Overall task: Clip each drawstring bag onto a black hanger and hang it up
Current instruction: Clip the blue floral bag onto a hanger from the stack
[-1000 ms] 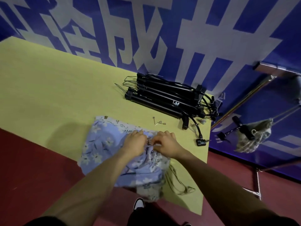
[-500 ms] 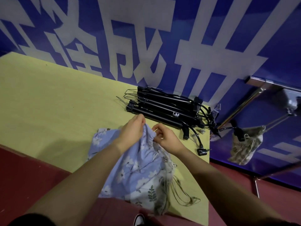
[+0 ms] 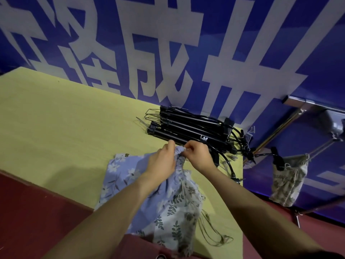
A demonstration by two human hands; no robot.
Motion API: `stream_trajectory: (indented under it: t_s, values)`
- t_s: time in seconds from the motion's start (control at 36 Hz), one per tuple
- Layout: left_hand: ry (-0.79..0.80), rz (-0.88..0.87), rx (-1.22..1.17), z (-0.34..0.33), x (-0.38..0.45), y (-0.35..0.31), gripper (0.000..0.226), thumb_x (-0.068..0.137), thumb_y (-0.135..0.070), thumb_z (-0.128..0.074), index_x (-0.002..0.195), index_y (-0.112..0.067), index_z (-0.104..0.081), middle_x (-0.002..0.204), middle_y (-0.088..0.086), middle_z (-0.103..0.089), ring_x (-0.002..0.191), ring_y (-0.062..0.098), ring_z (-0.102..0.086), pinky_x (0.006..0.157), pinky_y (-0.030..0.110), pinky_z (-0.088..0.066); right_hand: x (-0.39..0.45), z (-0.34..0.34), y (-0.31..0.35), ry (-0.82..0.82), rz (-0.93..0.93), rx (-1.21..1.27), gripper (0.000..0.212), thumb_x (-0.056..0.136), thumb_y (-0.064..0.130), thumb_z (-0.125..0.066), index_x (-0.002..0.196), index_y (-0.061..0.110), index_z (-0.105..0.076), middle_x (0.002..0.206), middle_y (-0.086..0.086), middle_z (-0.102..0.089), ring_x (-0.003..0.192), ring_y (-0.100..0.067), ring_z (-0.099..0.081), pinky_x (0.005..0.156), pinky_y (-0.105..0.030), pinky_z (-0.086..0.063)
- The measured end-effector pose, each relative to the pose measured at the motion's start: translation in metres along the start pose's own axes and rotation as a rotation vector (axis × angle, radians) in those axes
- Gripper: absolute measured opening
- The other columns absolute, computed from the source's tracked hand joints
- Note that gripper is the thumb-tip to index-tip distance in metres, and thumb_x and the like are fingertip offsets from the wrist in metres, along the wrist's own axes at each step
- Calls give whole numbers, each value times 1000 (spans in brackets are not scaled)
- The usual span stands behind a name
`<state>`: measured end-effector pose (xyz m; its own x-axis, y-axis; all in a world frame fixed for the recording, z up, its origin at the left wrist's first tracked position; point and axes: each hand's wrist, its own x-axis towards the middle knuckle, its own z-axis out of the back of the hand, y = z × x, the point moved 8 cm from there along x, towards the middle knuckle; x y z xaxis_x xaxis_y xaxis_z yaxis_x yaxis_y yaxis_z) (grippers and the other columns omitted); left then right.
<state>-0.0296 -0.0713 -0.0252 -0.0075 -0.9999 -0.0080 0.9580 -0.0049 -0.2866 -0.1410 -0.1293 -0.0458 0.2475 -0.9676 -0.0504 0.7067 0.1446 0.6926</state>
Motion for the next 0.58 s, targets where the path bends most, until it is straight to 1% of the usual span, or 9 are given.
stream_trajectory:
  t_s: [0.08, 0.14, 0.19, 0.25, 0.31, 0.36, 0.47, 0.53, 0.58]
  values:
    - [83, -148, 137, -4, 3, -8, 38, 92, -5, -47, 126, -12, -31, 112, 13, -47, 84, 31, -54, 59, 33, -33, 4, -2, 4, -13, 82, -238, 14, 93, 19, -51, 95, 13, -63, 98, -5, -62, 87, -26, -60, 67, -34, -44]
    - [132, -181, 209, -10, 8, -6, 45, 92, -3, -46, 133, -16, -31, 118, 13, -43, 93, 32, -54, 61, 34, -35, 7, -3, 3, -22, 85, -257, 17, 96, 21, -50, 100, 12, -64, 103, -6, -61, 91, -27, -60, 68, -35, -45]
    - [163, -159, 262, -15, 13, 2, 44, 93, -5, -46, 134, -15, -34, 124, 12, -42, 100, 32, -55, 63, 35, -37, 11, -5, -6, 7, 28, -150, 19, 94, 25, -55, 107, 13, -64, 103, -5, -62, 89, -23, -60, 64, -30, -43]
    - [160, -99, 248, -15, 19, 12, 48, 93, -5, -45, 139, -14, -32, 130, 11, -41, 103, 31, -56, 64, 35, -38, 14, -11, -18, 101, -38, 50, 28, 91, 27, -62, 116, 13, -61, 98, -5, -63, 84, -20, -60, 62, -25, -44]
    - [150, -32, 182, -15, 25, 24, 55, 93, -4, -43, 144, -14, -27, 136, 10, -39, 103, 31, -57, 65, 35, -39, 15, -15, -30, 131, -83, 146, 32, 90, 24, -64, 119, 9, -60, 95, -4, -61, 81, -21, -62, 69, -27, -48]
    - [138, 21, 100, -15, 31, 33, 55, 93, -5, -43, 145, -12, -27, 136, 9, -39, 101, 31, -57, 67, 35, -41, 18, -17, -43, 108, -92, 21, 28, 93, 16, -58, 119, 6, -60, 102, -6, -61, 82, -21, -62, 73, -29, -48]
    - [75, 76, -85, -9, 45, 41, 53, 91, -7, -45, 143, -12, -32, 131, 6, -42, 98, 28, -56, 67, 33, -41, 27, -37, -69, 175, -154, -293, 37, 91, -5, -46, 127, 4, -49, 131, -13, -45, 111, -30, -53, 85, -35, -46]
    - [31, 62, -156, -3, 50, 41, 52, 91, -7, -44, 142, -13, -35, 128, 4, -43, 96, 26, -56, 64, 31, -40, 29, -47, -80, 207, -207, -372, 39, 91, -6, -44, 129, 2, -43, 136, -15, -38, 114, -33, -50, 87, -37, -45]
    - [-3, 32, -195, 3, 54, 40, 52, 90, -7, -45, 142, -14, -36, 129, 2, -43, 96, 25, -56, 66, 33, -45, 30, -55, -90, 215, -252, -394, 37, 92, -4, -45, 128, 0, -42, 138, -16, -34, 113, -33, -51, 87, -38, -45]
